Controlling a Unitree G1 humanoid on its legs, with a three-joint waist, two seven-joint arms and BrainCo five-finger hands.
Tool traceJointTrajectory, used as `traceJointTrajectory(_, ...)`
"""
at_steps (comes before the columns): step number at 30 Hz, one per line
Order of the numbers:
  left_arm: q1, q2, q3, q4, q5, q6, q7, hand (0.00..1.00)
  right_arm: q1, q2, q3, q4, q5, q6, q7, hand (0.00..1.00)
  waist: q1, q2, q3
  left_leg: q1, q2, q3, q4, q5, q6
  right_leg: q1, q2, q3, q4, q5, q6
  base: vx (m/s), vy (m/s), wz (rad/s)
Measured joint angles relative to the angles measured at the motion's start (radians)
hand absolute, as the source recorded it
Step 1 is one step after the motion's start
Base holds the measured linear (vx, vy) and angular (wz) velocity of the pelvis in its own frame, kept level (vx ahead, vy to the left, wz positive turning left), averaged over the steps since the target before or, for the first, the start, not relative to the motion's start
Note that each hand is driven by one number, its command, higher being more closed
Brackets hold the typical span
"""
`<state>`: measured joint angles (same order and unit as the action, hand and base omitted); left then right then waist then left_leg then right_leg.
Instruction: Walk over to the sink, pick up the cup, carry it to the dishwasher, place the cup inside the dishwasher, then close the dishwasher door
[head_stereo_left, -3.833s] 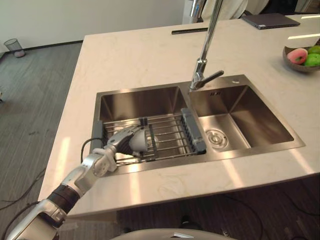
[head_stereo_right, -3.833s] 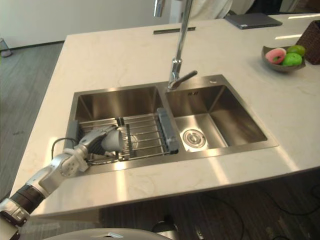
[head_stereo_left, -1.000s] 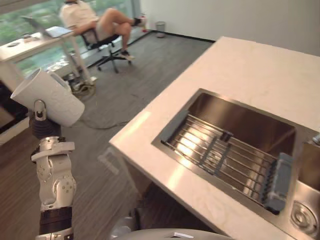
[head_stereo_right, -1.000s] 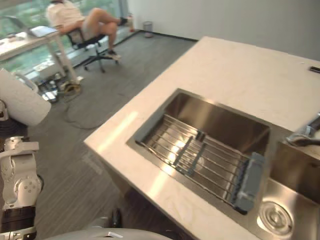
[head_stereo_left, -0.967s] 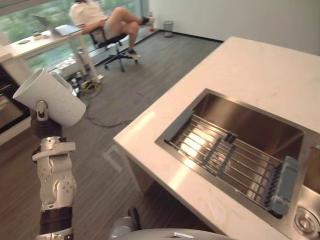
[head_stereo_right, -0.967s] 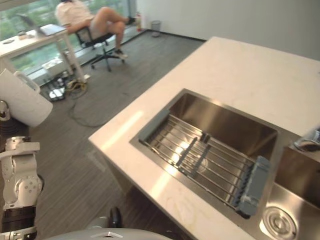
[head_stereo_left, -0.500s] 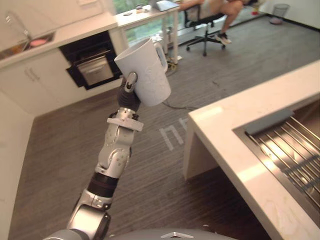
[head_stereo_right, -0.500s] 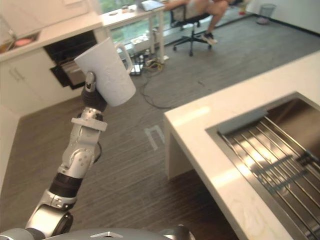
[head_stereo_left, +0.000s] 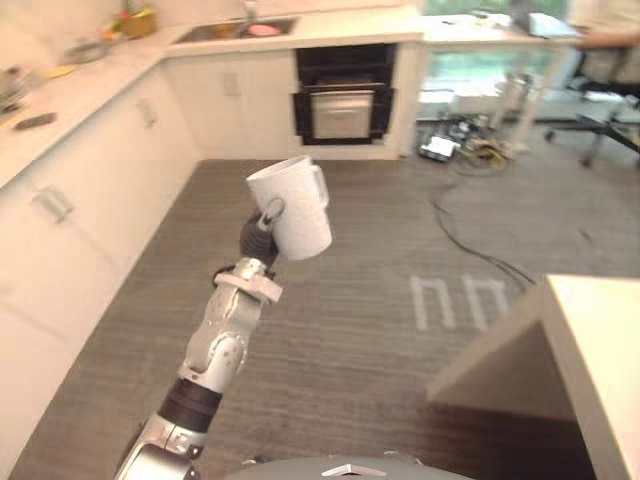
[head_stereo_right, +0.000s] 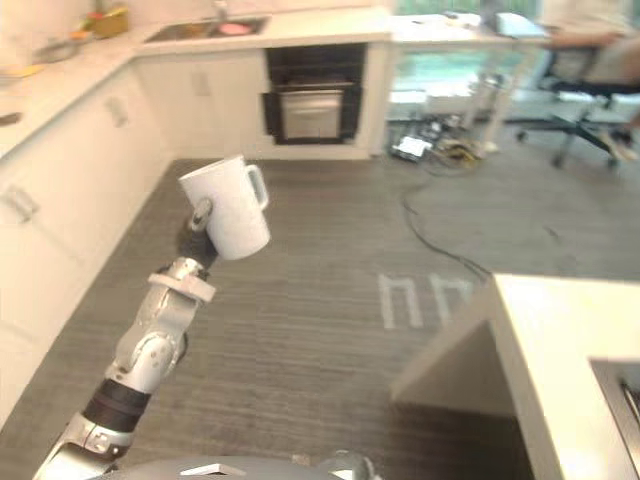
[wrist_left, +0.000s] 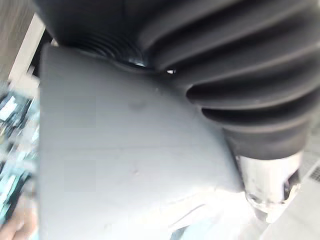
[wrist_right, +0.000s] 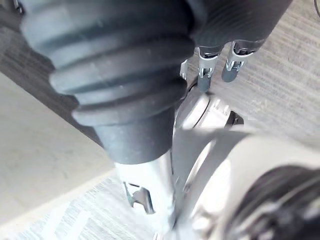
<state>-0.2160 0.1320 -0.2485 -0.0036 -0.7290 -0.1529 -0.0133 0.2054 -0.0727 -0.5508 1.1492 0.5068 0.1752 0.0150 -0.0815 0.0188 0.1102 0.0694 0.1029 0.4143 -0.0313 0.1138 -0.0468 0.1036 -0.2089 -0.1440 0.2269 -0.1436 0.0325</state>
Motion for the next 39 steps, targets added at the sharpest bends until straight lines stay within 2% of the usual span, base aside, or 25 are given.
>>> traceJointTrajectory(1, 0.016, 0.013, 0.015, 0.023, 0.021, -0.023, 0.022, 1.00, 0.005, 0.006, 0.001, 0.003, -0.009, 0.001, 0.003, 0.00, -0.001, -0.018, -0.002, 0.012, -0.023, -0.027, -0.048, 0.027, -0.001, 0.012, -0.017, -0.020, 0.001, -0.020, 0.027, -0.04, -0.030, 0.72)
traceJointTrajectory(3, 0.072, 0.047, 0.051, 0.026, 0.075, -0.046, 0.075, 1.00, 0.001, 0.011, 0.012, -0.001, -0.065, -0.009, 0.012, 0.00, 0.021, -0.037, -0.003, 0.008, -0.032, -0.034, -0.057, 0.041, -0.009, 0.039, -0.018, -0.034, -0.054, -0.042, 0.046, -0.02, -0.029, 0.22)
traceJointTrajectory(5, 0.085, 0.066, 0.062, 0.026, 0.120, -0.047, 0.098, 1.00, -0.009, -0.003, 0.044, -0.002, -0.074, -0.015, 0.029, 0.00, 0.021, -0.037, -0.005, 0.009, -0.035, -0.035, -0.057, 0.051, -0.003, 0.054, -0.019, -0.039, -0.081, -0.038, 0.077, -0.02, -0.031, 0.00)
traceJointTrajectory(8, 0.089, 0.052, 0.055, 0.012, 0.186, -0.047, 0.108, 1.00, -0.016, -0.026, 0.097, -0.002, -0.071, -0.021, 0.069, 0.00, 0.016, -0.026, -0.016, 0.009, -0.035, -0.057, -0.058, 0.053, -0.001, 0.084, -0.014, -0.066, -0.111, -0.034, 0.073, -0.01, -0.016, 0.18)
traceJointTrajectory(13, 0.091, 0.055, 0.097, 0.004, 0.203, -0.044, 0.105, 1.00, -0.046, -0.047, 0.195, -0.001, -0.035, -0.023, 0.112, 0.00, 0.021, -0.037, -0.043, 0.009, -0.033, -0.062, -0.058, 0.050, -0.006, 0.095, -0.011, -0.082, -0.121, -0.033, 0.070, 0.03, -0.011, 0.06)
traceJointTrajectory(14, 0.097, 0.056, 0.110, 0.004, 0.203, -0.044, 0.093, 1.00, -0.051, -0.045, 0.214, 0.003, -0.021, -0.019, 0.117, 0.00, 0.023, -0.050, -0.046, 0.009, -0.033, -0.063, -0.058, 0.049, -0.008, 0.100, -0.009, -0.084, -0.127, -0.033, 0.069, 0.02, -0.011, 0.05)
traceJointTrajectory(15, 0.100, 0.056, 0.115, 0.004, 0.203, -0.044, 0.091, 1.00, -0.057, -0.043, 0.225, 0.006, -0.021, -0.018, 0.116, 0.00, 0.023, -0.050, -0.050, 0.010, -0.033, -0.065, -0.058, 0.048, -0.009, 0.103, -0.008, -0.084, -0.130, -0.033, 0.068, 0.01, -0.007, 0.04)
traceJointTrajectory(16, 0.170, 0.083, 0.138, 0.004, 0.203, -0.052, 0.030, 1.00, -0.104, -0.048, 0.295, 0.009, 0.017, 0.005, 0.138, 0.00, 0.018, -0.082, -0.057, 0.032, 0.000, -0.031, -0.058, 0.027, -0.038, 0.113, 0.024, -0.059, -0.152, -0.022, 0.031, 0.00, 0.000, 0.00)
traceJointTrajectory(22, 0.172, 0.083, 0.139, 0.004, 0.204, -0.054, 0.031, 1.00, -0.090, -0.048, 0.292, 0.009, 0.017, 0.003, 0.141, 0.00, 0.013, -0.080, -0.051, 0.033, 0.002, -0.023, -0.058, 0.026, -0.039, 0.112, 0.024, -0.057, -0.167, -0.018, 0.039, 0.00, -0.001, -0.03)
traceJointTrajectory(26, 0.220, 0.064, 0.173, 0.021, 0.214, -0.058, 0.026, 1.00, -0.056, -0.042, 0.249, 0.005, 0.017, -0.006, 0.183, 0.00, -0.010, -0.082, -0.049, 0.038, 0.001, -0.022, -0.057, 0.015, -0.044, 0.128, 0.022, -0.081, -0.185, -0.015, 0.042, 0.00, -0.010, 0.00)
traceJointTrajectory(29, 0.246, 0.038, 0.179, 0.073, 0.221, -0.056, 0.019, 1.00, -0.014, -0.040, 0.207, 0.004, 0.016, -0.003, 0.197, 0.00, -0.013, -0.081, -0.049, 0.046, -0.006, -0.022, -0.057, -0.009, -0.041, 0.141, 0.014, -0.127, -0.179, -0.022, 0.014, 0.05, -0.032, 0.03)
traceJointTrajectory(30, 0.249, 0.026, 0.175, 0.089, 0.221, -0.039, 0.011, 1.00, 0.002, -0.040, 0.184, 0.004, 0.016, -0.004, 0.199, 0.00, -0.017, -0.082, -0.048, 0.046, -0.017, -0.026, -0.056, -0.017, -0.039, 0.125, -0.004, -0.146, -0.137, -0.039, -0.024, 0.12, 0.051, -0.04)
traceJointTrajectory(31, 0.248, 0.003, 0.161, 0.093, 0.221, -0.014, 0.005, 1.00, 0.011, -0.045, 0.173, 0.004, 0.016, -0.005, 0.198, 0.00, -0.016, -0.070, -0.045, 0.048, -0.030, -0.040, -0.051, -0.036, -0.027, 0.076, -0.028, -0.152, -0.024, -0.051, -0.045, 0.11, 0.058, -0.07)
traceJointTrajectory(32, 0.245, -0.002, 0.150, 0.094, 0.221, -0.003, 0.001, 1.00, 0.009, -0.059, 0.169, 0.000, 0.016, -0.007, 0.197, 0.00, -0.017, -0.057, -0.036, 0.049, -0.032, -0.049, -0.056, -0.041, -0.023, 0.049, -0.038, -0.157, 0.059, -0.051, -0.045, 0.06, 0.090, 0.12)
traceJointTrajectory(33, 0.228, -0.005, 0.115, 0.095, 0.222, 0.034, -0.008, 1.00, 0.008, -0.061, 0.155, -0.025, 0.017, -0.022, 0.192, 0.00, -0.039, -0.052, -0.022, 0.065, -0.049, -0.065, -0.056, -0.052, -0.009, -0.038, -0.095, -0.176, 0.293, -0.031, -0.079, 0.01, 0.088, 0.40)
traceJointTrajectory(34, 0.214, -0.006, 0.081, 0.094, 0.225, 0.060, -0.010, 1.00, 0.017, -0.058, 0.153, -0.038, 0.029, -0.040, 0.188, 0.00, -0.046, -0.061, -0.015, 0.093, -0.071, -0.086, -0.051, -0.066, 0.009, -0.119, -0.146, -0.158, 0.474, 0.044, -0.171, 0.09, 0.154, 0.48)
traceJointTrajectory(35, 0.213, -0.008, 0.070, 0.094, 0.225, 0.069, -0.008, 1.00, 0.018, -0.059, 0.154, -0.039, 0.041, -0.048, 0.184, 0.00, -0.045, -0.063, -0.014, 0.111, -0.077, -0.090, -0.051, -0.076, 0.017, -0.148, -0.163, -0.141, 0.538, 0.107, -0.173, 0.20, 0.176, 0.20)
traceJointTrajectory(36, 0.218, -0.018, 0.066, 0.093, 0.224, 0.079, 0.002, 1.00, 0.025, -0.058, 0.156, -0.044, 0.052, -0.076, 0.177, 0.00, -0.041, -0.041, -0.001, 0.148, -0.070, -0.097, -0.050, -0.101, 0.032, -0.204, -0.168, -0.088, 0.645, 0.166, -0.083, 0.25, 0.176, 0.01)
traceJointTrajectory(37, 0.218, -0.026, 0.082, 0.093, 0.223, 0.080, 0.016, 1.00, 0.021, -0.043, 0.155, -0.061, 0.057, -0.094, 0.178, 0.00, -0.039, -0.028, -0.004, 0.171, -0.055, -0.102, -0.050, -0.121, 0.044, -0.250, -0.136, -0.081, 0.689, 0.036, -0.023, 0.21, 0.138, -0.01)
traceJointTrajectory(38, 0.216, -0.026, 0.091, 0.091, 0.223, 0.080, 0.021, 1.00, 0.021, -0.033, 0.156, -0.079, 0.057, -0.108, 0.178, 0.00, -0.038, -0.027, -0.003, 0.175, -0.049, -0.106, -0.050, -0.128, 0.048, -0.274, -0.114, -0.086, 0.679, -0.005, -0.013, 0.20, 0.133, 0.15)
traceJointTrajectory(39, 0.213, -0.021, 0.103, 0.085, 0.223, 0.080, 0.030, 1.00, 0.026, -0.014, 0.157, -0.119, 0.057, -0.143, 0.176, 0.00, -0.038, -0.031, 0.001, 0.182, -0.044, -0.112, -0.050, -0.140, 0.048, -0.317, -0.069, -0.094, 0.604, -0.048, 0.011, 0.22, 0.095, 0.25)
